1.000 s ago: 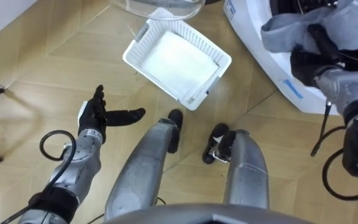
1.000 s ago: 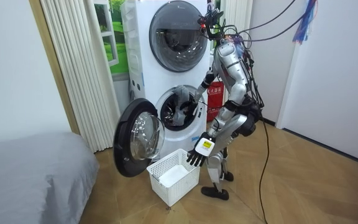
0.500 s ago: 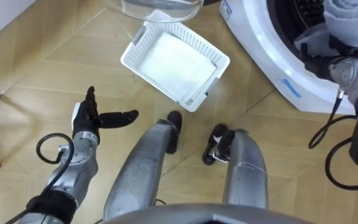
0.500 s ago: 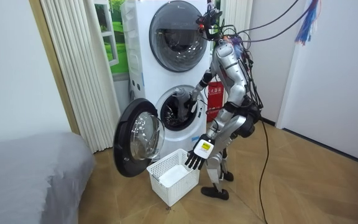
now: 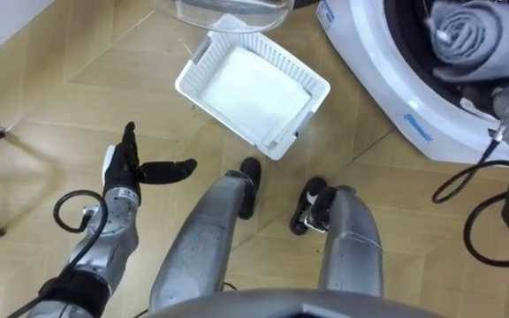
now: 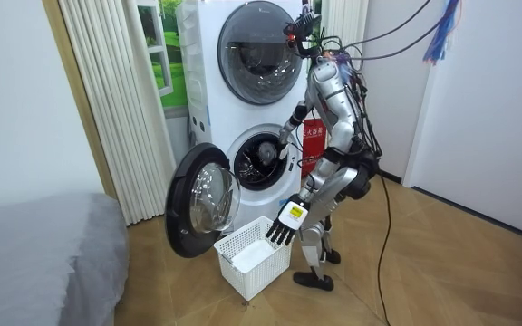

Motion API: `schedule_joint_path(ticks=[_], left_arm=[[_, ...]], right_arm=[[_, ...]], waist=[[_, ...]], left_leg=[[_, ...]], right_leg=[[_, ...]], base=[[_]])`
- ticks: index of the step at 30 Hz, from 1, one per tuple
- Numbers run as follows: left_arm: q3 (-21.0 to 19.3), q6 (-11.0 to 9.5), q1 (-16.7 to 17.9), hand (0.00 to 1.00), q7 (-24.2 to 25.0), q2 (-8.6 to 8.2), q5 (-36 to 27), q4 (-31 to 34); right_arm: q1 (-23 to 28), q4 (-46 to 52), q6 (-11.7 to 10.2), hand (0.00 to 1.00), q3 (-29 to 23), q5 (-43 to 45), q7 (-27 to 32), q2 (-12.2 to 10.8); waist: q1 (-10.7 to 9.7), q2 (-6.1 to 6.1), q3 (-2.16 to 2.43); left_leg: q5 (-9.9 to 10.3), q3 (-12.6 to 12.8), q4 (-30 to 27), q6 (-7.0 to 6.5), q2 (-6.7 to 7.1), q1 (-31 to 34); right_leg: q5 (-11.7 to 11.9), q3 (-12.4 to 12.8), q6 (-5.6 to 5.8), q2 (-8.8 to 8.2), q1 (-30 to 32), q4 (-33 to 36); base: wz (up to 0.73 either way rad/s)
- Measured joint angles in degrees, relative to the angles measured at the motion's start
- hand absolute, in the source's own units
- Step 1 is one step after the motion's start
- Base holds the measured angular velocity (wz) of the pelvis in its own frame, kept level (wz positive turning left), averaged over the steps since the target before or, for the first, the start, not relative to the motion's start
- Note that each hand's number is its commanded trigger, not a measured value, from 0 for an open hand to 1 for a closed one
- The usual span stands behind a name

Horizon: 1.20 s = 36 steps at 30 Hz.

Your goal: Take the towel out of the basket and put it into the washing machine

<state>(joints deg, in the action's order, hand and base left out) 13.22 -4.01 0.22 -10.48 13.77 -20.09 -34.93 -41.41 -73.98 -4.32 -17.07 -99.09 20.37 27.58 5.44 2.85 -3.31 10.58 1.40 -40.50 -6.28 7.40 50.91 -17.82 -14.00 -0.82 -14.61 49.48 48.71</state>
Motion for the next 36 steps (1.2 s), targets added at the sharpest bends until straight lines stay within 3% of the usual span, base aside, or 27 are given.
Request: schedule_joint_path(ticks=[7,10,14,17,19,22,24,28,31,32,33,36], left_arm=[[0.63,0.94,-0.16,0.0,5.95,-0.51,1.56,-0.94],[0.5,2.19,-0.11,0.0,8.69,0.25,1.89,-1.18],[0.6,2.55,-0.68,0.0,11.02,0.65,1.74,-2.47],[1.1,2.81,-2.19,0.0,12.39,0.73,1.71,-5.75],[1.42,2.79,-3.34,0.0,13.18,0.74,1.76,-8.3],[1.22,2.73,-4.33,0.0,13.8,0.64,1.83,-10.61],[0.52,2.71,-4.49,0.0,14.0,-0.04,2.38,-11.32],[-0.71,2.62,-2.7,0.0,13.71,-0.27,4.45,-11.7],[-2.57,2.39,0.95,0.0,13.16,-0.19,7.88,-12.07],[-3.94,2.25,3.11,0.0,13.07,-0.33,8.4,-12.07],[-5.1,2.09,5.0,0.0,12.49,-0.62,8.59,-12.33],[-7.25,1.92,8.09,0.0,10.94,-1.0,8.78,-15.46]], right_arm=[[2.29,-4.33,1.01,0.0,2.2,4.92,-5.49,0.09],[5.29,-6.71,2.99,0.0,8.32,13.39,-11.49,0.13],[12.46,-7.81,4.21,0.0,21.31,31.51,-19.82,0.3],[16.96,-9.32,6.59,0.0,26.86,39.04,-23.49,-0.61],[18.27,-10.09,7.65,0.0,27.87,40.13,-25.15,-1.34],[20.43,-10.54,7.52,0.0,28.07,41.8,-27.04,-5.25],[23.11,-10.22,8.71,0.0,28.18,43.14,-28.51,-8.27],[27.44,-9.62,9.33,0.0,27.0,45.62,-29.29,-10.3],[32.61,-7.91,8.51,0.0,26.94,49.9,-29.26,-10.78],[35.15,-6.73,8.0,0.0,26.83,51.48,-29.19,-11.19],[37.22,-5.82,7.67,0.0,25.76,52.97,-29.15,-11.62],[40.72,-4.84,7.55,0.0,24.77,59.6,-29.07,-12.2]], waist=[[0.01,-1.5,0.08],[-0.03,-1.82,0.24],[0.68,-1.73,0.28],[1.38,-1.58,0.22],[1.44,-1.53,0.2],[0.88,-1.09,0.22],[0.79,-0.72,0.39],[0.89,-0.82,0.65],[-0.04,-0.87,1.4],[-0.28,-0.81,2.33],[-0.35,-0.89,2.73],[-0.66,-1.18,3.12]], left_leg=[[-0.12,-1.11,3.24,0.09,0.02,-3.66],[-0.62,-1.74,6.1,0.25,-0.14,-5.67],[-0.79,-2.01,8.44,0.33,-0.44,-8.15],[-0.78,-2.27,9.92,0.41,-1.24,-11.05],[-0.81,-1.89,11.5,0.47,-1.93,-12.99],[-0.87,-1.74,13.26,0.69,-3.15,-16.34],[-0.83,-1.71,15.16,0.97,-4.09,-19.07],[-0.86,-1.49,17.42,1.01,-4.85,-22.73],[-0.88,-1.32,19.41,1.02,-4.81,-26.58],[-0.88,-1.0,20.11,1.01,-4.79,-28.23],[-0.88,-0.51,21.15,1.01,-4.81,-30.35],[-0.84,0.88,24.28,1.07,-4.9,-35.6]], right_leg=[[0.35,-0.66,0.73,1.04,-4.09,-3.76],[1.0,-0.98,1.08,1.92,-6.19,-7.02],[1.53,-1.8,1.15,2.43,-8.83,-9.95],[2.25,-1.93,1.28,3.68,-12.52,-13.18],[3.23,-1.75,1.3,4.7,-14.42,-15.62],[4.93,-1.66,1.21,6.6,-18.72,-20.15],[6.85,-1.8,1.14,8.1,-22.1,-24.19],[9.11,-1.48,1.36,9.64,-26.91,-29.36],[9.89,-1.03,1.78,10.1,-30.97,-32.27],[9.99,-0.54,1.94,10.19,-32.34,-33.14],[10.06,-0.14,2.06,10.23,-34.04,-33.61],[10.08,1.01,2.11,10.43,-38.07,-35.13]], base=[[0.04],[-0.01],[-0.03],[-0.07],[-0.25],[-0.22],[-0.18],[-0.13],[-0.06],[-0.14],[-0.18],[-0.26]])
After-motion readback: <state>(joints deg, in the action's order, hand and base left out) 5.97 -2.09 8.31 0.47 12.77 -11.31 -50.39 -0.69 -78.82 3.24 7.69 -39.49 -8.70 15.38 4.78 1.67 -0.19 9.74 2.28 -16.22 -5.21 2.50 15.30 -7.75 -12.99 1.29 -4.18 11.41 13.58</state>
